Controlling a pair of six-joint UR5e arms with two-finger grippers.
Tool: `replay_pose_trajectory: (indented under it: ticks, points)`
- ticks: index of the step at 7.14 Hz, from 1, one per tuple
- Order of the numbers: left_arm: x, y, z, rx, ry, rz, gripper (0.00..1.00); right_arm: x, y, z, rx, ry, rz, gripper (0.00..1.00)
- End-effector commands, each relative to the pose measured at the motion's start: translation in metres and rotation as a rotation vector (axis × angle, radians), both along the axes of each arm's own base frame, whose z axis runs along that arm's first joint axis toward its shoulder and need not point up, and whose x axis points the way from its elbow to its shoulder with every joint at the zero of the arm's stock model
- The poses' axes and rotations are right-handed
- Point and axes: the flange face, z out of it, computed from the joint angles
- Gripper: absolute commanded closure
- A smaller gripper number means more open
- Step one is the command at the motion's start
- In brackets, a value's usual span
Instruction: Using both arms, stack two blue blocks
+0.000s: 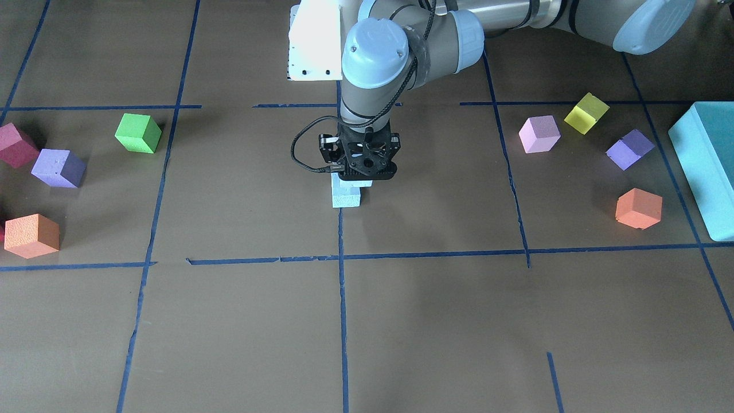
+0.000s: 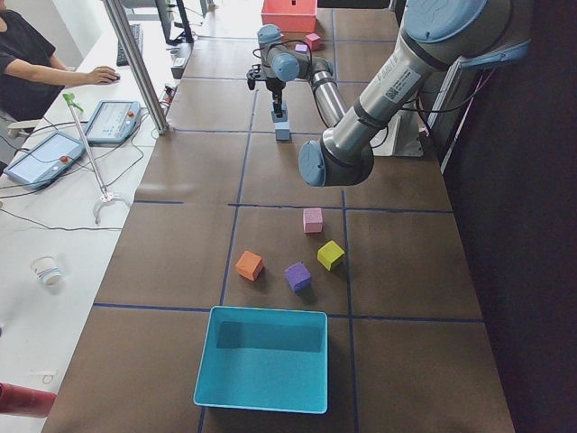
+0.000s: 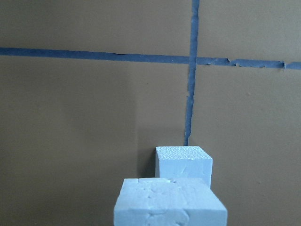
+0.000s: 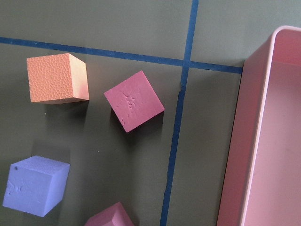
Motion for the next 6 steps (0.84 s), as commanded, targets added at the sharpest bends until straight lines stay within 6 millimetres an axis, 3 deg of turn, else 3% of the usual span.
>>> replay_pose_trajectory:
  ticks: [1, 6]
  points:
    - [0.0186, -0.0043, 0.004, 0.004, -0.006, 0.002, 0.99, 0.0, -0.0005, 0.0006, -0.002, 0.0, 0.001, 0.0]
    - [0.0231, -0.0018, 0.0072, 0.009, -0.009, 0.014, 0.94, 0.0, -0.0031, 0.0003, 0.001, 0.001, 0.0, 0.0]
